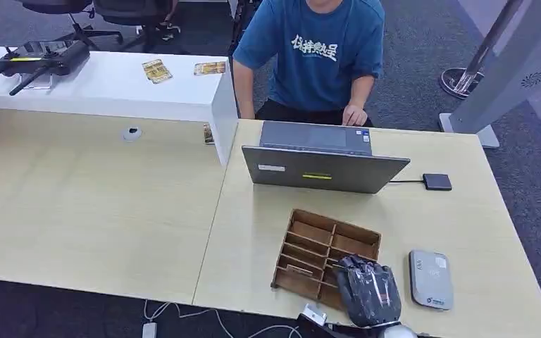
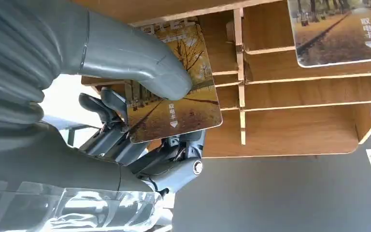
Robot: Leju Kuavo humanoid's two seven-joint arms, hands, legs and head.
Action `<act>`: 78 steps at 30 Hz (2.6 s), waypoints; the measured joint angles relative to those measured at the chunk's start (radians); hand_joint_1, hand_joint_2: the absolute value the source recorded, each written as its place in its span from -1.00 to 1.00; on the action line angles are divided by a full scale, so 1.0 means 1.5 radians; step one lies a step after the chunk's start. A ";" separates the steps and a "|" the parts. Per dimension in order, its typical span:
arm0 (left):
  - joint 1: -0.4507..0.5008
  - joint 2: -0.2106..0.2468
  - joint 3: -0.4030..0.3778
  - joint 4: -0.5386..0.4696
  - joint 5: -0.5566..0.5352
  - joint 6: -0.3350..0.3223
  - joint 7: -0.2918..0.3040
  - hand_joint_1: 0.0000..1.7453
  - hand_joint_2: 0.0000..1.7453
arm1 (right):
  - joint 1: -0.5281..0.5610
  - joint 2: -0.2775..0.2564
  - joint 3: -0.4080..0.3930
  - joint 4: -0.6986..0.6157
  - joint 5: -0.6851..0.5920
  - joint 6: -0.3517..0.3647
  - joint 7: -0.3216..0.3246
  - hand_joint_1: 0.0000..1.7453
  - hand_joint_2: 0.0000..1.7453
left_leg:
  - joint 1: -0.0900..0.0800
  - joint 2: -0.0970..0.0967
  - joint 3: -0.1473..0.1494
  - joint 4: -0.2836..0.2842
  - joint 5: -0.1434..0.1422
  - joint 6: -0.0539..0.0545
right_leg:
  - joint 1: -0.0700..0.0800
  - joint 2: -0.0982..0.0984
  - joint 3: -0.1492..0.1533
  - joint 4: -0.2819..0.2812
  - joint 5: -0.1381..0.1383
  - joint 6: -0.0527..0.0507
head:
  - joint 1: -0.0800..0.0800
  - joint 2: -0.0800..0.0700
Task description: Pass the card to the sensor for recognition and then transmit it.
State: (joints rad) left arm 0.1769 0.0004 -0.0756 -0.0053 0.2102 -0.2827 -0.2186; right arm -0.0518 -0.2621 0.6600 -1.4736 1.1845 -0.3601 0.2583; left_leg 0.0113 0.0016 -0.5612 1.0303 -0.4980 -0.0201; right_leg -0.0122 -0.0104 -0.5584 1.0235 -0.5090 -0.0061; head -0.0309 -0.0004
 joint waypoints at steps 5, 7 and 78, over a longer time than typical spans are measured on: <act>0.000 0.000 0.000 0.000 0.002 0.000 0.000 -1.00 -1.00 | 0.000 0.000 0.000 -0.006 0.000 -0.007 -0.003 1.00 1.00 | 0.000 0.000 0.000 0.000 0.000 0.000 | 0.000 0.000 0.000 0.000 0.000 0.000 | 0.000 0.000; 0.000 0.000 0.000 0.000 0.003 0.000 -0.001 -1.00 -1.00 | 0.001 0.000 0.000 -0.011 -0.001 -0.011 -0.004 1.00 1.00 | 0.000 0.000 0.000 0.000 0.000 0.000 | 0.000 0.000 0.000 0.000 0.000 0.000 | 0.000 0.000; 0.001 0.016 -0.062 0.000 0.009 0.002 -0.012 -1.00 -1.00 | -0.104 0.024 -0.248 -0.166 -0.081 -0.149 -0.106 1.00 1.00 | 0.000 0.000 -0.001 0.000 0.001 0.000 | 0.000 -0.001 0.000 0.000 0.001 -0.001 | 0.000 0.000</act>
State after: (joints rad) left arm 0.1781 0.0248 -0.1678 -0.0053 0.2239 -0.2796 -0.2365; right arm -0.2080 -0.2262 0.2873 -1.7228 1.0628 -0.5833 0.0996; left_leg 0.0115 0.0008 -0.5622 1.0303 -0.4961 -0.0201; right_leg -0.0120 -0.0111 -0.5582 1.0240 -0.5071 -0.0069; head -0.0305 -0.0004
